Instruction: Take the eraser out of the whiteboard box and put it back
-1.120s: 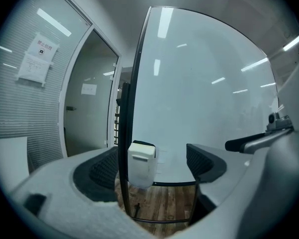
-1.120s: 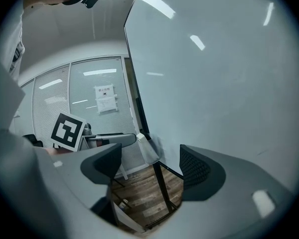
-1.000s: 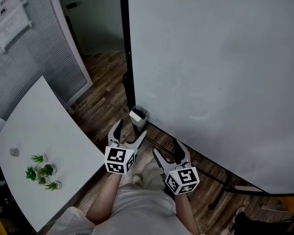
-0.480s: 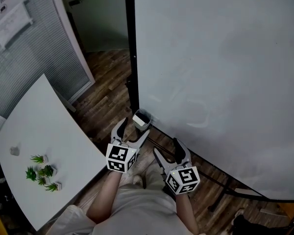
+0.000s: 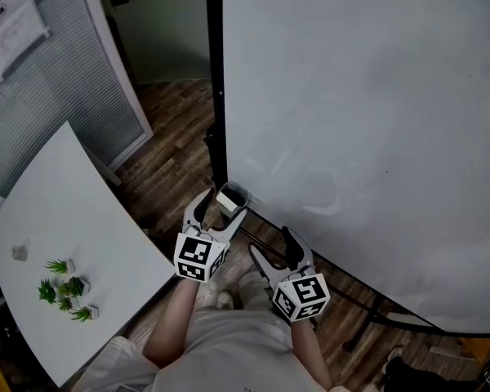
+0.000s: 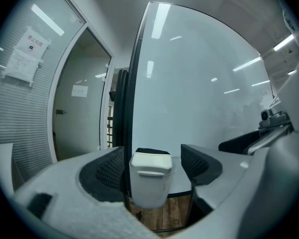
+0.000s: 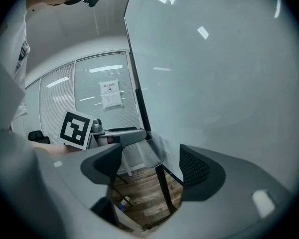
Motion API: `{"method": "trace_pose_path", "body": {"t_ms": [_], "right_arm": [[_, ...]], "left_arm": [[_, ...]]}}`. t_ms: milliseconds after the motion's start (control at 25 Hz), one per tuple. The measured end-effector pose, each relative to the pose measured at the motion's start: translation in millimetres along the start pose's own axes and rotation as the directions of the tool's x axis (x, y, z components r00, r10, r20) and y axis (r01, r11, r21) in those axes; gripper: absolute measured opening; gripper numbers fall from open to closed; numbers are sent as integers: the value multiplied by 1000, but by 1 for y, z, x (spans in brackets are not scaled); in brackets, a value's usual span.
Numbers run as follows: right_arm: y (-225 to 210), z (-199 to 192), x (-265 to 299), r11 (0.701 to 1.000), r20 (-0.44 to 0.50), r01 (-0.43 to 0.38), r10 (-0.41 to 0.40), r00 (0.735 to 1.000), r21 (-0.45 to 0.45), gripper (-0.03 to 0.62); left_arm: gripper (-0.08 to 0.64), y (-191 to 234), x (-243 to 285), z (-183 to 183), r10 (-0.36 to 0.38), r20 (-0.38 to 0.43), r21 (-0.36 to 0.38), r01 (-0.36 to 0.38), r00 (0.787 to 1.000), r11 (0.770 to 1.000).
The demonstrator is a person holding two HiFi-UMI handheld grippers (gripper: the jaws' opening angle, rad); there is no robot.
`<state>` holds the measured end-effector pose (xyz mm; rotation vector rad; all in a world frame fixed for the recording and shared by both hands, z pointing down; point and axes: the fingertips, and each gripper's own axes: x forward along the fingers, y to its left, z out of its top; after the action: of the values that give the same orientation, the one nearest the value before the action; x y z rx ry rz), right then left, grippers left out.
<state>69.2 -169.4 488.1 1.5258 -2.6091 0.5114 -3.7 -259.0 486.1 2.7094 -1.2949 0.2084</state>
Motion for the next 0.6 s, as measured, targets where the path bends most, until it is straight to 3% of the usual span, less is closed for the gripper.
{"method": "trace_pose_path", "body": {"t_ms": [160, 600], "right_arm": [[-2, 2, 6, 1000, -14, -21, 21, 1000, -14, 360], [-7, 3, 12, 999, -14, -50, 50, 999, 9, 354]], "left_arm": [[345, -1, 5, 1, -2, 5, 34, 2, 1000, 999], [318, -1, 13, -5, -10, -2, 43, 10, 1000, 999]]}}
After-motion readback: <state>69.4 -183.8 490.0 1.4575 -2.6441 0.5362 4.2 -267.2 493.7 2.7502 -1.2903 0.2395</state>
